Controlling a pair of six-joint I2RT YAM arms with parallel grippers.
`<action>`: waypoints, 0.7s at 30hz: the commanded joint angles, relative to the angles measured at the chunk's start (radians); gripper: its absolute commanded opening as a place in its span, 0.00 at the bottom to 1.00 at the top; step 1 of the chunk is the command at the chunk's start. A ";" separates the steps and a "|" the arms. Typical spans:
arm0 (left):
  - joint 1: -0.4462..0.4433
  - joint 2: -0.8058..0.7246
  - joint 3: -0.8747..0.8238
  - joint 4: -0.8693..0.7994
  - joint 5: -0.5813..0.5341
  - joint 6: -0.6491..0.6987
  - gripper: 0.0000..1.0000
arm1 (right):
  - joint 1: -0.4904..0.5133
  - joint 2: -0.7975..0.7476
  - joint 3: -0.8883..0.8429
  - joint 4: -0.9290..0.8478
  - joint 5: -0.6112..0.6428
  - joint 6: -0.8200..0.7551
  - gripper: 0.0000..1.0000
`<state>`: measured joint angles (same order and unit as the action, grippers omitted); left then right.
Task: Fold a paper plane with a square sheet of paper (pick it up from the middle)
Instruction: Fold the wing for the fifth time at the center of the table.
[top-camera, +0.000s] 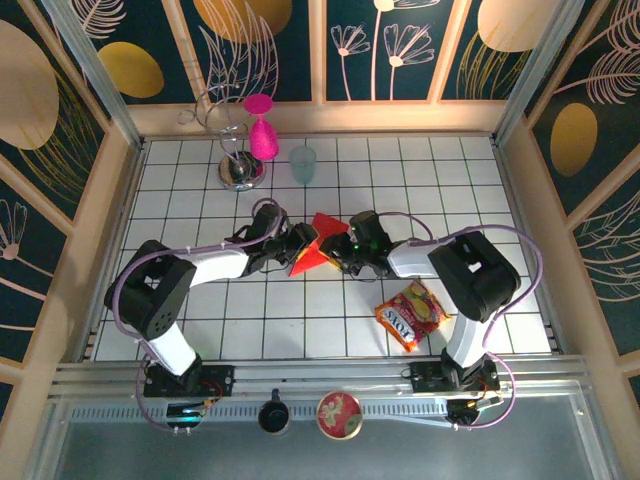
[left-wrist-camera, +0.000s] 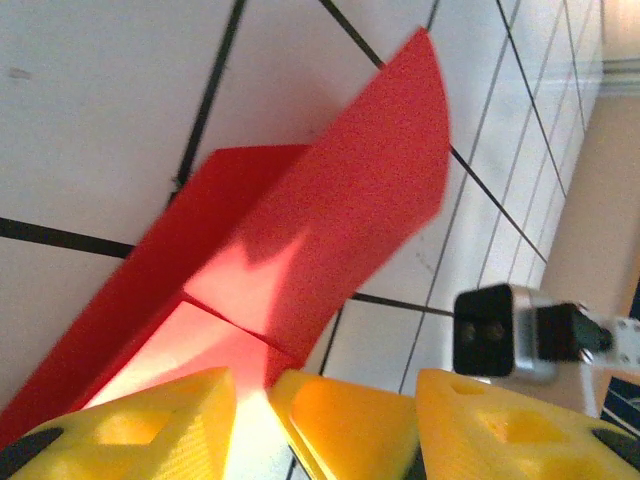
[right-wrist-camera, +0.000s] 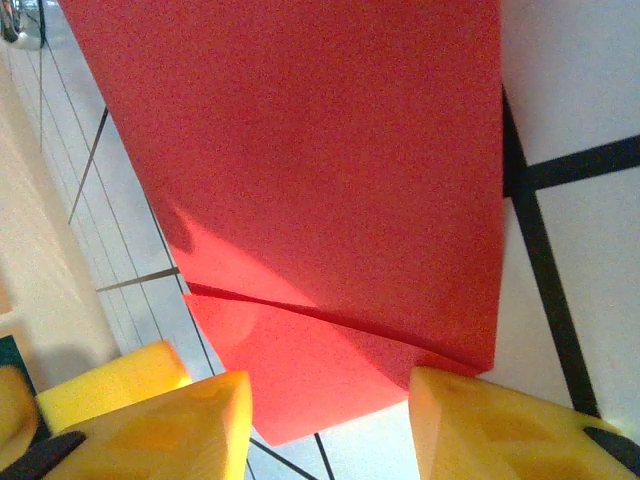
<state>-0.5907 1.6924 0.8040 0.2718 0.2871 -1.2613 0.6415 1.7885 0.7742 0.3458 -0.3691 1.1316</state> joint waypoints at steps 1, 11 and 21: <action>0.002 -0.020 -0.011 -0.039 0.044 0.040 0.49 | -0.001 0.024 0.029 -0.042 0.007 -0.019 0.45; 0.003 0.060 0.015 -0.064 0.009 0.090 0.45 | -0.003 0.004 0.031 -0.047 0.007 -0.032 0.45; 0.025 0.097 0.054 -0.051 -0.030 0.105 0.45 | -0.006 -0.008 0.026 -0.051 0.002 -0.047 0.45</action>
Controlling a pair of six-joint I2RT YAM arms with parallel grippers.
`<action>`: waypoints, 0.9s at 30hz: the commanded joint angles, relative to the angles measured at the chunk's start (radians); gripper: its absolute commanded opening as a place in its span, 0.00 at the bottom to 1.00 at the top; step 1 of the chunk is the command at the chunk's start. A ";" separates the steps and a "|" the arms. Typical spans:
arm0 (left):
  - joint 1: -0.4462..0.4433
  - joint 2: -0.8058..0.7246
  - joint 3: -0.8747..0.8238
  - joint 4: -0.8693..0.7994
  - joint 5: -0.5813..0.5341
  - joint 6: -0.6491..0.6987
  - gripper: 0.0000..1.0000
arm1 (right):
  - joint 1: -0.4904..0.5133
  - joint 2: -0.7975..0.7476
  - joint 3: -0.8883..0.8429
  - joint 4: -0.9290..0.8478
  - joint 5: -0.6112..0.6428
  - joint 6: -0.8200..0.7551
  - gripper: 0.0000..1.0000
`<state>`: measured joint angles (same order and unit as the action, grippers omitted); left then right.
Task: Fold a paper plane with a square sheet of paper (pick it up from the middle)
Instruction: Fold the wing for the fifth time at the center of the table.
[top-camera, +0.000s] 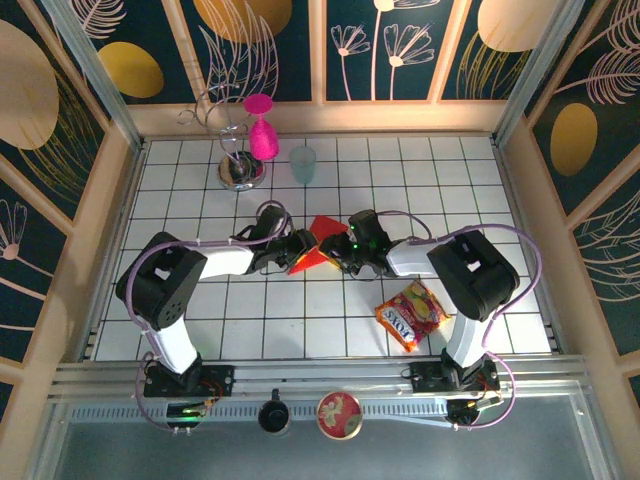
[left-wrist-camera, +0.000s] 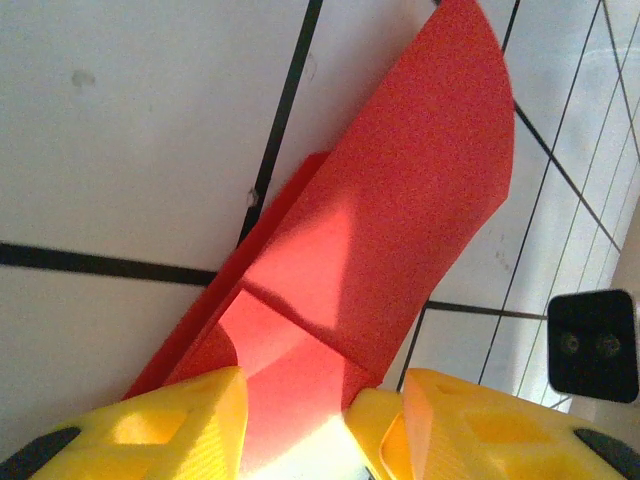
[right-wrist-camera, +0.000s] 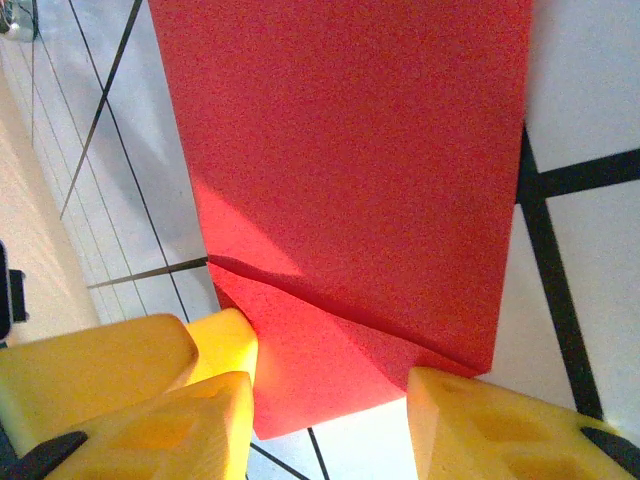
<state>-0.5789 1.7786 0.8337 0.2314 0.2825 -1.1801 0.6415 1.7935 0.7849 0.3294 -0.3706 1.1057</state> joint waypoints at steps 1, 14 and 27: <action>0.015 0.011 0.022 -0.011 -0.027 0.025 0.45 | -0.006 -0.014 0.014 -0.035 0.004 -0.020 0.45; 0.040 0.024 -0.094 0.121 0.034 -0.106 0.41 | -0.013 -0.087 -0.081 0.026 0.046 0.033 0.45; 0.042 0.016 -0.108 0.137 0.050 -0.121 0.41 | -0.013 -0.024 -0.053 0.117 0.006 0.034 0.38</action>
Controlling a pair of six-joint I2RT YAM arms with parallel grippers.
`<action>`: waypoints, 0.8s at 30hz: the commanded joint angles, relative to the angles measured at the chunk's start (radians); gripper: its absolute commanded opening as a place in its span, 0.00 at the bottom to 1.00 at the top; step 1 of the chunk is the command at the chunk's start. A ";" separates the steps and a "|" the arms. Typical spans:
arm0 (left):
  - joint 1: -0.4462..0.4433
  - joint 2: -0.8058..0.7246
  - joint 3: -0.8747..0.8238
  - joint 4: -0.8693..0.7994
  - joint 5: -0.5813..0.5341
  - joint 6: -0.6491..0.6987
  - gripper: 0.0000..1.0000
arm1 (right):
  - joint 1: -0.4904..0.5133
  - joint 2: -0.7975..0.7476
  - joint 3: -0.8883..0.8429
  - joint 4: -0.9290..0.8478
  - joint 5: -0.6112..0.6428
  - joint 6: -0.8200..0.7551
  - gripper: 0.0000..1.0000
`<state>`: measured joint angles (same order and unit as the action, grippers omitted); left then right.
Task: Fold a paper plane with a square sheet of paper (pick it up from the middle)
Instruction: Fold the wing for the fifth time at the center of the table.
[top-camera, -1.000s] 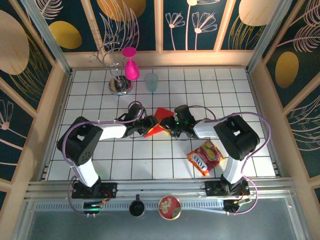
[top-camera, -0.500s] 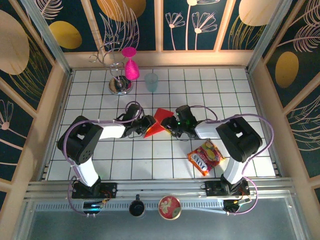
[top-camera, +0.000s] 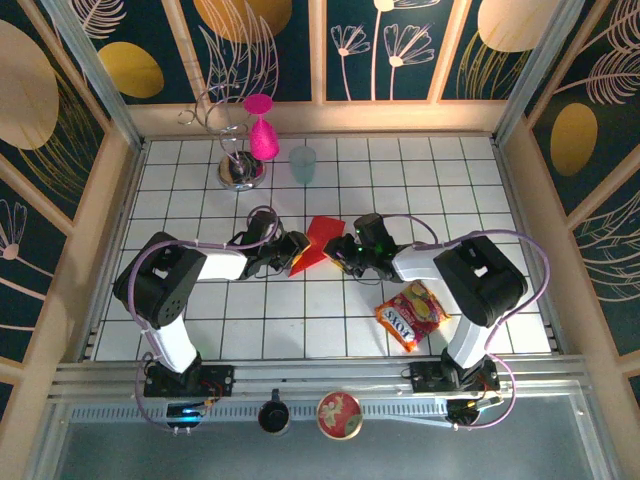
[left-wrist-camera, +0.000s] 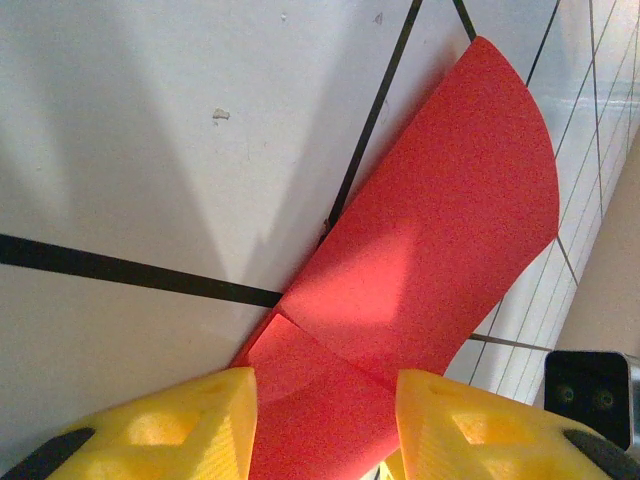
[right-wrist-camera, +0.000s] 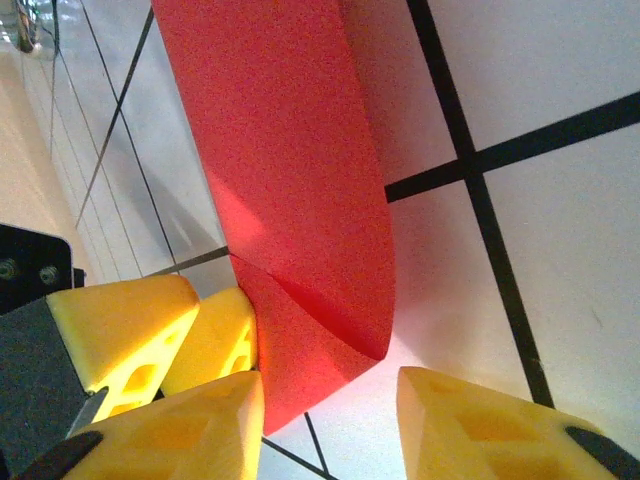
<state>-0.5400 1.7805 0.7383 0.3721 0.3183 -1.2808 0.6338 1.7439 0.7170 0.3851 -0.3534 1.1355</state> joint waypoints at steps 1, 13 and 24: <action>0.003 0.014 -0.013 -0.004 0.015 -0.019 0.41 | -0.007 0.029 0.015 0.076 -0.013 0.006 0.37; 0.003 -0.004 0.008 -0.027 0.010 0.001 0.42 | -0.011 0.046 0.013 0.165 0.013 0.048 0.28; 0.003 -0.017 0.037 -0.045 0.003 0.056 0.44 | -0.020 0.053 0.010 0.176 0.023 0.073 0.06</action>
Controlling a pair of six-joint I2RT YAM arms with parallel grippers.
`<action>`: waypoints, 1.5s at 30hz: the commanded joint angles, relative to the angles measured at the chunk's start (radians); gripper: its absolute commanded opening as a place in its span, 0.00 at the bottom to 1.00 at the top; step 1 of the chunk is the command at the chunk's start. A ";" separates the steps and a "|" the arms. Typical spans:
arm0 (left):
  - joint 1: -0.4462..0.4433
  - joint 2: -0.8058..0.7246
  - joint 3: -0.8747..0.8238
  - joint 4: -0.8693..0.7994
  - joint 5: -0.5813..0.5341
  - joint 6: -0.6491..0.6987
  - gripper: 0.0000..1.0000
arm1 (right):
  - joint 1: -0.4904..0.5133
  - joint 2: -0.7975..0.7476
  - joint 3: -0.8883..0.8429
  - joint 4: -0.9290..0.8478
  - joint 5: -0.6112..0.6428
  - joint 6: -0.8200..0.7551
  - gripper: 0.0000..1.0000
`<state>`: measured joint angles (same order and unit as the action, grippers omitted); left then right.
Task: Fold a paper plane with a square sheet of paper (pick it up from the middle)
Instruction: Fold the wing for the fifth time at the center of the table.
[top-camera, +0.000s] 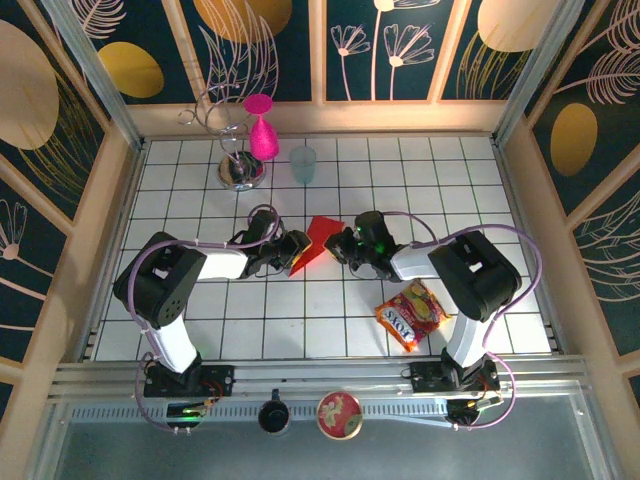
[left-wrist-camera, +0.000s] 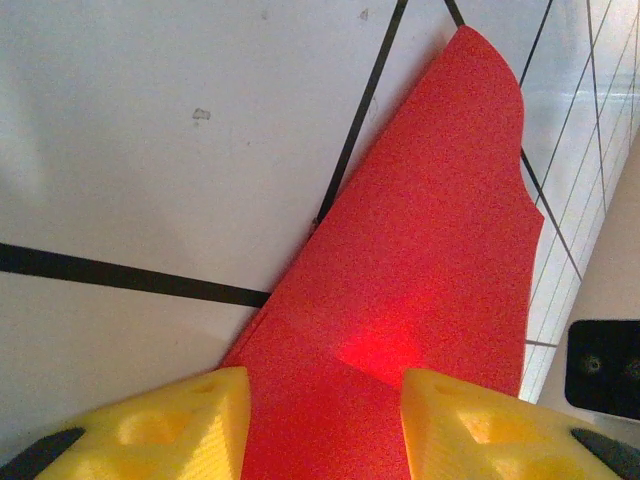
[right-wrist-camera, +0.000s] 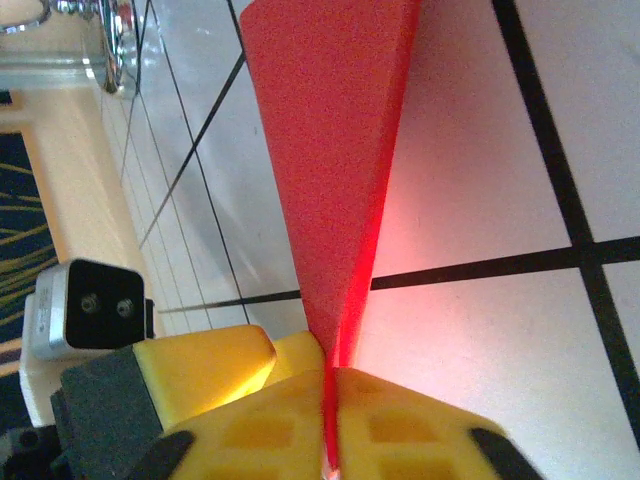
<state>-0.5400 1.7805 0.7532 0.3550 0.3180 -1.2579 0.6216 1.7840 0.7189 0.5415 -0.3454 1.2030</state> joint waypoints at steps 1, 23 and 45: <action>0.003 -0.026 0.022 -0.025 0.000 0.054 0.45 | -0.009 0.012 0.008 0.016 0.017 0.004 0.03; -0.187 -0.200 0.038 -0.075 -0.264 0.801 0.66 | -0.068 -0.262 -0.091 -0.209 0.110 0.032 0.00; -0.318 0.015 0.085 0.082 -0.424 1.354 0.60 | -0.121 -0.214 -0.070 -0.158 -0.002 0.081 0.00</action>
<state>-0.8452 1.7653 0.8078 0.4007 -0.0761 0.0063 0.5064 1.5494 0.6388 0.3622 -0.3294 1.2678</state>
